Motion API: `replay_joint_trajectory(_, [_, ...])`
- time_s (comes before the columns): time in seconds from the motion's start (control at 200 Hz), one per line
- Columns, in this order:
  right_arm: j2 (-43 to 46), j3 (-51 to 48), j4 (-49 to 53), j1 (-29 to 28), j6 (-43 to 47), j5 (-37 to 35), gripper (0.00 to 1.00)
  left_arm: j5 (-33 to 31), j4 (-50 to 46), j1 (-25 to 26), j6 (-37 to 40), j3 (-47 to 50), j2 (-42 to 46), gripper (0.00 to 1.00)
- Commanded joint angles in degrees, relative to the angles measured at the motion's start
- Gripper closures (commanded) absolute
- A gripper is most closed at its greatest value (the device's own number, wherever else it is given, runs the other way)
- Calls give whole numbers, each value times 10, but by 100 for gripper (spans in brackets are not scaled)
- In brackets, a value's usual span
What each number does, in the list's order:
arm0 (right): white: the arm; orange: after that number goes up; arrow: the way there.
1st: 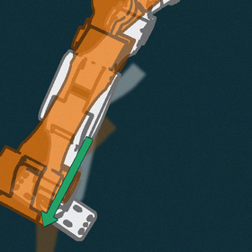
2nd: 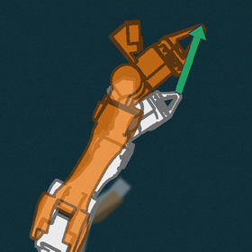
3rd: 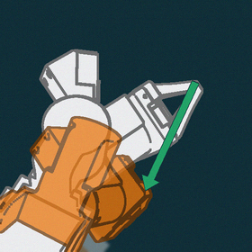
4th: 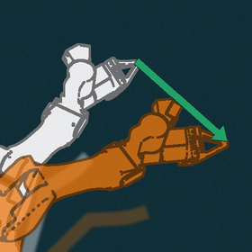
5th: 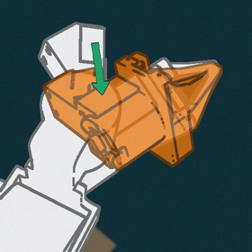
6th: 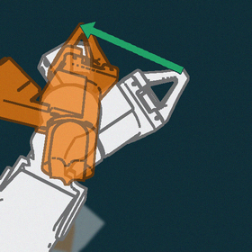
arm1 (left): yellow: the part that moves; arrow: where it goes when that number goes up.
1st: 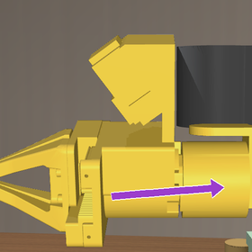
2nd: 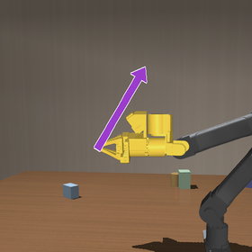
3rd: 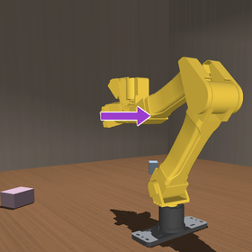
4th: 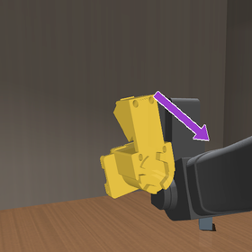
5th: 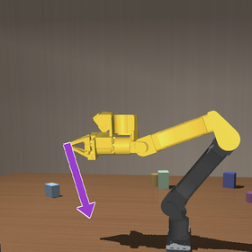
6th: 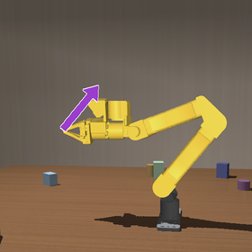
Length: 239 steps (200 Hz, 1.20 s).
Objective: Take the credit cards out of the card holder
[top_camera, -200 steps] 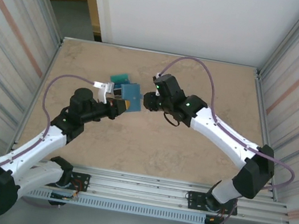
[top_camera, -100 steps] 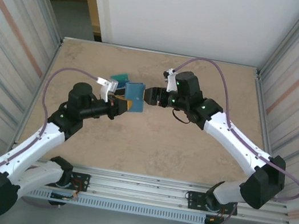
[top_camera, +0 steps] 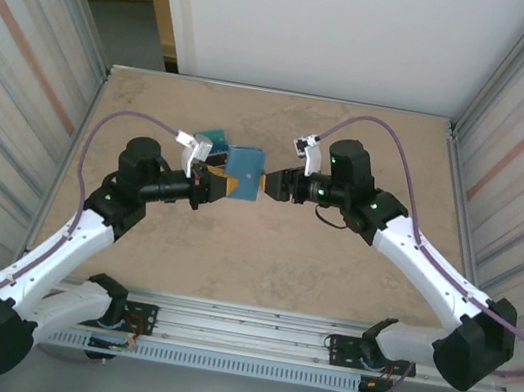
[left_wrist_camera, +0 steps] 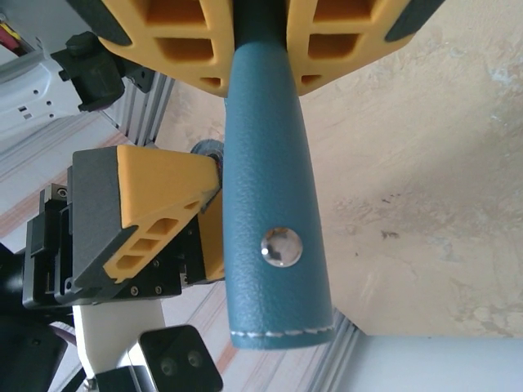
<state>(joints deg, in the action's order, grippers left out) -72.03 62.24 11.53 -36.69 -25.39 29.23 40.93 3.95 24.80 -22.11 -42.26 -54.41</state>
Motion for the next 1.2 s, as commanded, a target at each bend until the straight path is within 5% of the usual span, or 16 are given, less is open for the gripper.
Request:
replay_joint_trajectory(0.0, [34,-13,-26,9,9,19,51,35,44,-4,-10,-21,7,100])
replay_joint_trajectory(0.321, [50,-36,-72,13,-9,63,61,74,104,-4,-44,-9,14,100])
replay_joint_trajectory(1.022, [41,-79,-291,28,-102,215,64,145,166,1,-80,0,24,100])
replay_joint_trajectory(1.193, [24,-74,-313,20,-115,229,75,144,159,7,-79,0,16,98])
